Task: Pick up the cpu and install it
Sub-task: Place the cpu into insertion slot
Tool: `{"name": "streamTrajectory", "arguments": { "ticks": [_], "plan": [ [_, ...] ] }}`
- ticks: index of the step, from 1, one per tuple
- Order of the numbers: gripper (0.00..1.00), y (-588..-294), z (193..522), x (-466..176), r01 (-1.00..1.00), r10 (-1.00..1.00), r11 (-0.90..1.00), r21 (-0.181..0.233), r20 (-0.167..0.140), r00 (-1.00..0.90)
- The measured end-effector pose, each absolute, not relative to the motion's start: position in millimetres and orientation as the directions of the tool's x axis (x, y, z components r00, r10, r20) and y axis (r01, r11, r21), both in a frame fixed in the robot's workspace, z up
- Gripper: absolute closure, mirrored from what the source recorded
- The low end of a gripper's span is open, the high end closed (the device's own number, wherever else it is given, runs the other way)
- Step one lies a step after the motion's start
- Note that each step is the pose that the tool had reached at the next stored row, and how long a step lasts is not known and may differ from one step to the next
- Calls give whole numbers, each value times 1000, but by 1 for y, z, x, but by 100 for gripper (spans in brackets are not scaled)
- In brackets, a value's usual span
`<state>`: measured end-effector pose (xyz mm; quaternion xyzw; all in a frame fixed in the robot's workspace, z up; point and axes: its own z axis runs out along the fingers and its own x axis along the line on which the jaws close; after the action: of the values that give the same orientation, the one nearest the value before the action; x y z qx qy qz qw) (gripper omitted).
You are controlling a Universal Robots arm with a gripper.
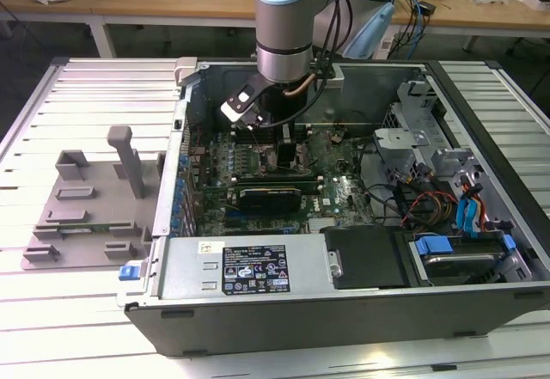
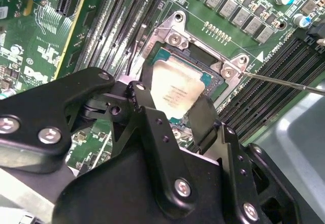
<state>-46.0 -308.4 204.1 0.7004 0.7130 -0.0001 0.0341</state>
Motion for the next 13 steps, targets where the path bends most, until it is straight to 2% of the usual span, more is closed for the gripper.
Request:
{"name": "streamTrajectory", "arguments": {
  "ticks": [13],
  "plan": [
    [44,-309,201,-46,999,998,19,46,-55,-17]
  ]
}}
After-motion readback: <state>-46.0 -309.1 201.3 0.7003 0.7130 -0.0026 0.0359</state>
